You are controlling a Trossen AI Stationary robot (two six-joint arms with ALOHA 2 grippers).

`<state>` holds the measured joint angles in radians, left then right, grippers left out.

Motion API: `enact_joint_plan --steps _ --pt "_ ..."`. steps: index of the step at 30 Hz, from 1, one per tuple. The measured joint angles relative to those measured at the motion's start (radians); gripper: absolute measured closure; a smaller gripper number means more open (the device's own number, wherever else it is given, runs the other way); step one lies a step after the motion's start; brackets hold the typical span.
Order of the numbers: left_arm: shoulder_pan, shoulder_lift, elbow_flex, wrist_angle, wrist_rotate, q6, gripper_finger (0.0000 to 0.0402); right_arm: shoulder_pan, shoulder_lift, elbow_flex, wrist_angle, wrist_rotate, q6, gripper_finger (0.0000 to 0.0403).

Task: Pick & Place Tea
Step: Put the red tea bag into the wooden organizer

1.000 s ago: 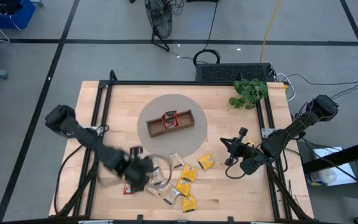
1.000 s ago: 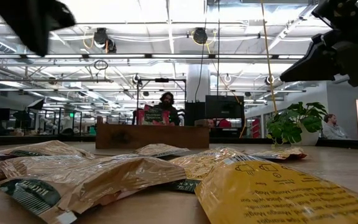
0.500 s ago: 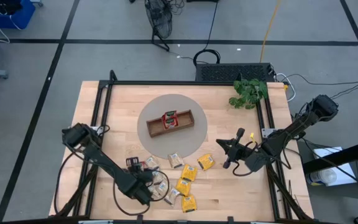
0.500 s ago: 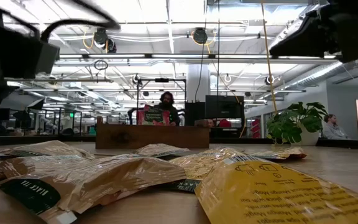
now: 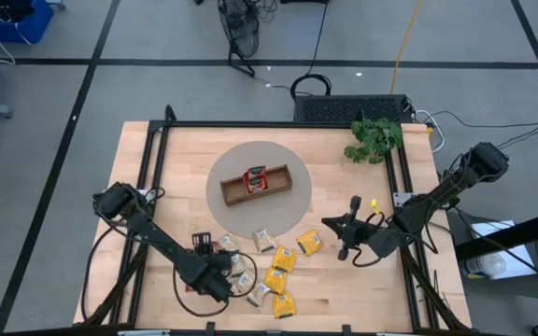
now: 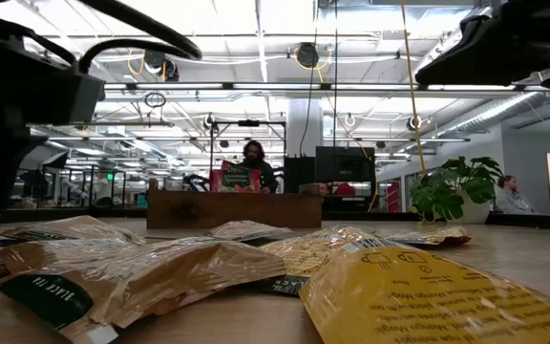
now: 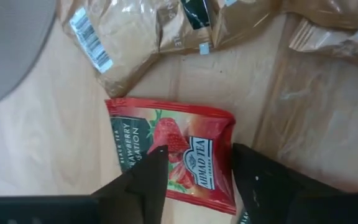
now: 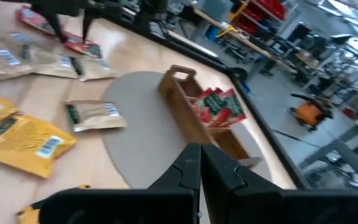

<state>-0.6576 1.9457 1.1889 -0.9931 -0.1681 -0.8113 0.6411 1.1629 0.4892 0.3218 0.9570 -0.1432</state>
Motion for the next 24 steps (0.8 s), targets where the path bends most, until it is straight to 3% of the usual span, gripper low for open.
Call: enact_joint_plan --steps 7,14,16,21,24 --pt "0.025 -0.006 -0.053 0.077 0.049 0.021 0.0284 0.000 0.000 0.000 0.002 -0.020 0.000 0.0403" --pt "0.028 -0.006 -0.053 0.084 0.049 0.027 0.0382 0.000 0.000 0.000 0.003 -0.020 0.000 0.0403" --pt "0.027 -0.007 -0.045 0.066 0.047 0.007 0.0386 0.000 0.000 0.000 0.003 -0.020 0.000 0.0403" --pt "0.002 0.013 0.084 -0.224 -0.006 0.002 0.0390 0.000 0.000 0.000 0.003 -0.020 0.003 0.0403" --pt "-0.003 0.001 0.210 -0.391 -0.129 0.001 0.0390 -0.006 0.000 0.000 0.003 -0.021 0.035 0.0403"
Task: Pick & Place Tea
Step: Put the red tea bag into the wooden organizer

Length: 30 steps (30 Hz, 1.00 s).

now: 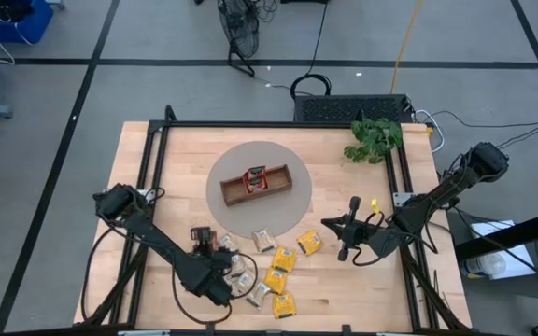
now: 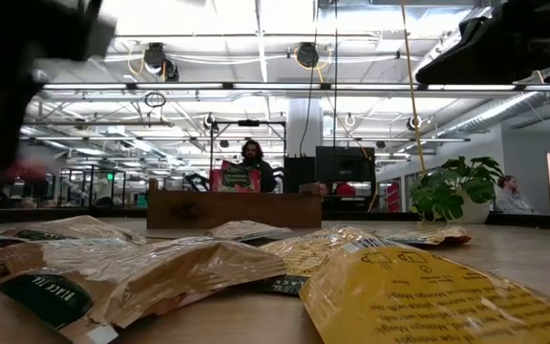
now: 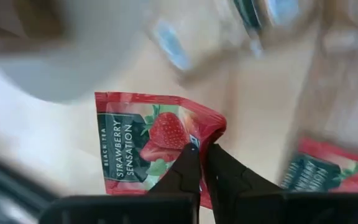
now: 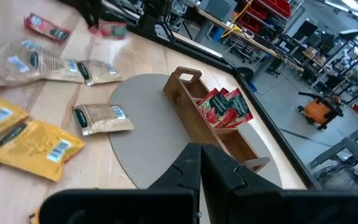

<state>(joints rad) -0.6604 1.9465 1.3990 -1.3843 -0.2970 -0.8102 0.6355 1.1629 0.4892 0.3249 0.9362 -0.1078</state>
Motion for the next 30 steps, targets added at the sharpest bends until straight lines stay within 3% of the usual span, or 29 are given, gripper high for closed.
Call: enact_joint_plan --steps 3,5,10,13,16,20,26,30 --pt "0.014 0.005 0.089 -0.066 -0.177 0.076 0.0390 -0.032 0.000 -0.005 0.007 -0.017 0.060 0.0403" --pt "0.032 0.002 0.127 -0.045 -0.321 0.169 0.0390 -0.074 0.000 -0.031 0.067 -0.081 0.080 0.0403" --pt "0.112 0.002 0.123 0.053 -0.624 0.471 0.0390 -0.223 0.033 -0.153 0.451 -0.321 0.073 0.0403" --pt "0.172 0.002 0.112 0.153 -0.750 0.654 0.0390 -0.319 0.076 -0.202 0.679 -0.429 0.072 0.0403" --pt "0.223 0.002 0.105 0.240 -0.807 0.839 0.0389 -0.434 0.134 -0.205 0.821 -0.582 0.095 0.0396" --pt "0.277 0.002 0.105 0.296 -0.836 0.972 0.0391 -0.597 0.235 -0.142 0.844 -0.806 0.180 0.0354" --pt "0.310 0.001 0.105 0.374 -0.840 1.091 0.0391 -0.804 0.407 0.016 0.843 -1.164 0.340 0.0274" --pt "0.309 0.000 0.105 0.395 -0.832 1.112 0.0391 -0.876 0.491 0.132 0.845 -1.366 0.430 0.0248"
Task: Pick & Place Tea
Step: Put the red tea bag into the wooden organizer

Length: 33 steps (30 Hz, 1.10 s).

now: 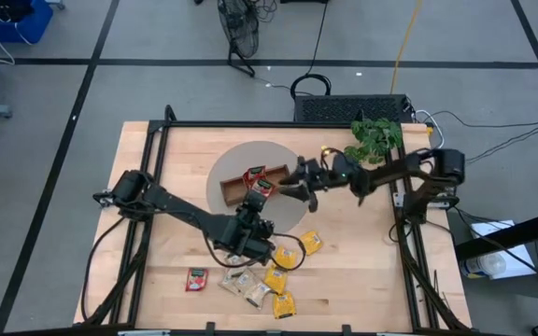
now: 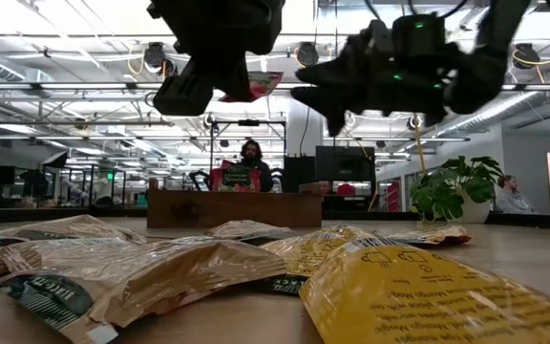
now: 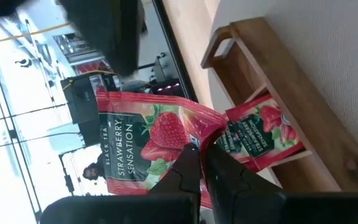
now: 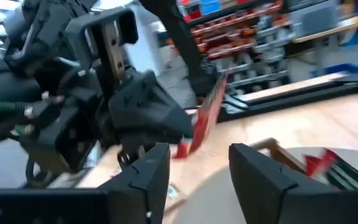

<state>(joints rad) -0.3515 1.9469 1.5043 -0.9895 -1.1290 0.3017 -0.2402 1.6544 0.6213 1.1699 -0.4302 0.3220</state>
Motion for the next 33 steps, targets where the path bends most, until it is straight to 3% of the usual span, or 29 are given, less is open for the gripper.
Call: enact_joint_plan --steps 4,15,18,22,27,33 --pt "-0.006 -0.001 0.000 0.000 0.003 -0.006 0.0391 -0.022 0.058 0.080 -0.005 -0.080 0.032 0.0244" --pt "-0.006 -0.002 -0.012 0.005 0.039 -0.013 0.0391 -0.013 0.128 0.163 -0.014 -0.096 0.037 0.0266" --pt "-0.005 -0.002 -0.021 0.006 0.042 -0.030 0.0391 -0.013 0.127 0.178 -0.032 -0.097 0.031 0.0297" --pt "-0.001 -0.002 -0.022 0.012 0.045 -0.048 0.0384 -0.012 0.128 0.189 -0.106 -0.143 -0.030 0.0388" --pt "0.000 -0.002 -0.023 0.015 0.051 -0.044 0.0386 0.017 0.127 0.190 -0.164 -0.141 -0.079 0.0402" --pt "-0.004 -0.005 -0.018 0.014 0.098 -0.166 0.0376 0.033 0.095 0.190 -0.208 -0.016 -0.179 0.0402"
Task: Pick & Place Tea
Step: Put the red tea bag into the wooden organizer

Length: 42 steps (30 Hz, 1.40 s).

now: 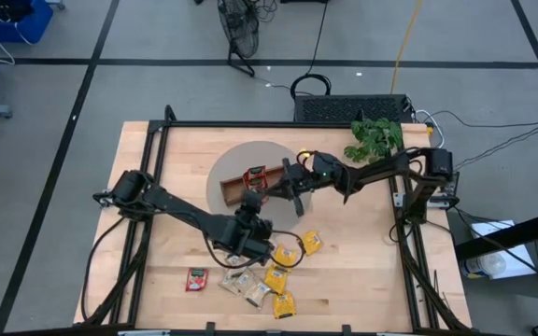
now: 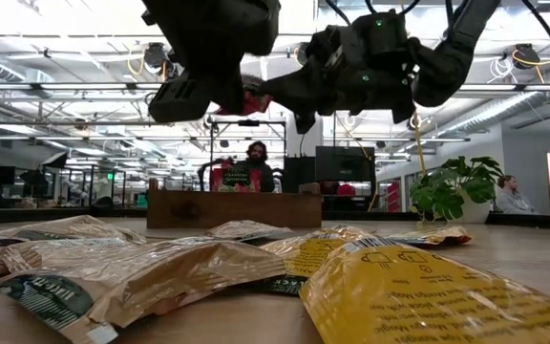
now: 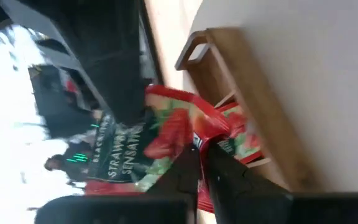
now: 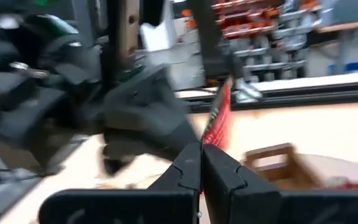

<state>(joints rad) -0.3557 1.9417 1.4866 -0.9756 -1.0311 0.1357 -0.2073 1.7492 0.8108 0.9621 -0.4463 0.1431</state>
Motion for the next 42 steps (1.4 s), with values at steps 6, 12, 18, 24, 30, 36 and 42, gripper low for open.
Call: enact_joint_plan --steps 6,12,18,24,30,36,42 --pt "-0.044 -0.101 -0.006 0.028 0.195 -0.168 0.0301 -0.010 -0.057 0.000 -0.137 0.208 -0.138 0.0403" --pt "-0.103 -0.256 -0.123 0.244 0.185 -0.153 0.0276 -0.010 -0.056 0.000 -0.141 0.211 -0.234 0.0403" --pt "-0.121 -0.548 -0.485 0.787 0.272 -0.015 0.0276 -0.017 -0.056 0.143 -0.482 0.215 -0.358 0.0403" --pt "-0.047 -0.774 -0.813 1.248 0.472 0.050 0.0275 -0.015 -0.056 0.305 -0.786 0.209 -0.537 0.0403" --pt "0.036 -0.851 -1.011 1.529 0.581 0.091 0.0275 -0.031 -0.019 0.314 -0.736 0.194 -0.587 0.0403" --pt "0.081 -0.850 -1.062 1.610 0.629 0.074 0.0275 -0.038 0.078 0.312 -0.672 0.132 -0.593 0.0403" --pt "0.086 -0.850 -1.062 1.609 0.668 0.069 0.0274 -0.056 0.112 0.312 -0.631 0.132 -0.588 0.0403"
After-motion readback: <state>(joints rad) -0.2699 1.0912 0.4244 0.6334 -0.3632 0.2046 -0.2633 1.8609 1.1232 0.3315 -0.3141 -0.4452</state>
